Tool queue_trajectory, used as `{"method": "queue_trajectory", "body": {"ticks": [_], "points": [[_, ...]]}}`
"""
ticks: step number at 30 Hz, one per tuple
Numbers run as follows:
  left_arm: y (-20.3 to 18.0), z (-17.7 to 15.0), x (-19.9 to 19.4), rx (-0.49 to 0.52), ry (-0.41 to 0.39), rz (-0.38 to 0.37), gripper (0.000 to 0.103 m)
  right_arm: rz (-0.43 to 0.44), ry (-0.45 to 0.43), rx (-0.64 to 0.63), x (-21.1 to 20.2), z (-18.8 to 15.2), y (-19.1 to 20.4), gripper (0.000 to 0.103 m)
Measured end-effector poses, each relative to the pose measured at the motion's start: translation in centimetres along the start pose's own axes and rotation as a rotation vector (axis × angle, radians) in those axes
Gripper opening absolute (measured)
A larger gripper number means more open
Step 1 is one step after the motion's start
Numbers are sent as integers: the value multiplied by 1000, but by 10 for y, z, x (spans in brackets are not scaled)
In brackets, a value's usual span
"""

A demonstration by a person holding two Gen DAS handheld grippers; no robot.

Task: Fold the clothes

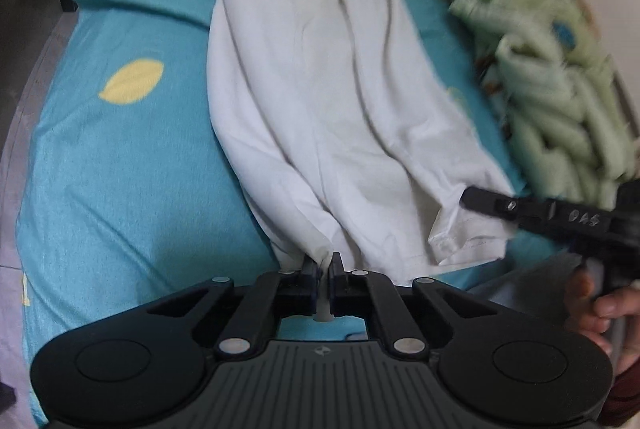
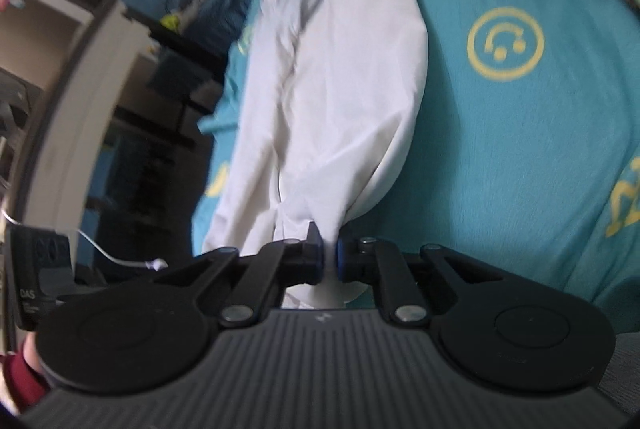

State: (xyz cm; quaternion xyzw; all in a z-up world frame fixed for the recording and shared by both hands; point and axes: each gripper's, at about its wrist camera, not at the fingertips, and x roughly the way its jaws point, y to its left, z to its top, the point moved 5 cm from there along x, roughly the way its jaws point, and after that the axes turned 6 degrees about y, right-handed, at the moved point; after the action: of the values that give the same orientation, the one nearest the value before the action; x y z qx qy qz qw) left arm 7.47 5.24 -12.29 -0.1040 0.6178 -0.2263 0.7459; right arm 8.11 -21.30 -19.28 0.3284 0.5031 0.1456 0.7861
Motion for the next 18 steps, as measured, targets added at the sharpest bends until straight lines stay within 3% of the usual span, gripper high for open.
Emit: {"method": "queue_trajectory", "body": {"ticks": [9,13,18], "points": [[-57,-2,-88,47,-180,-108,4,75,-175,-54,-68,18,28,9],[-83,-4,-128,71,-258,-154,4,96,-211,-92,-93,7,41,9],[-89,-48,-134,87,-256,-151,4,100,-220,-134,-117,-24,49,9]]}}
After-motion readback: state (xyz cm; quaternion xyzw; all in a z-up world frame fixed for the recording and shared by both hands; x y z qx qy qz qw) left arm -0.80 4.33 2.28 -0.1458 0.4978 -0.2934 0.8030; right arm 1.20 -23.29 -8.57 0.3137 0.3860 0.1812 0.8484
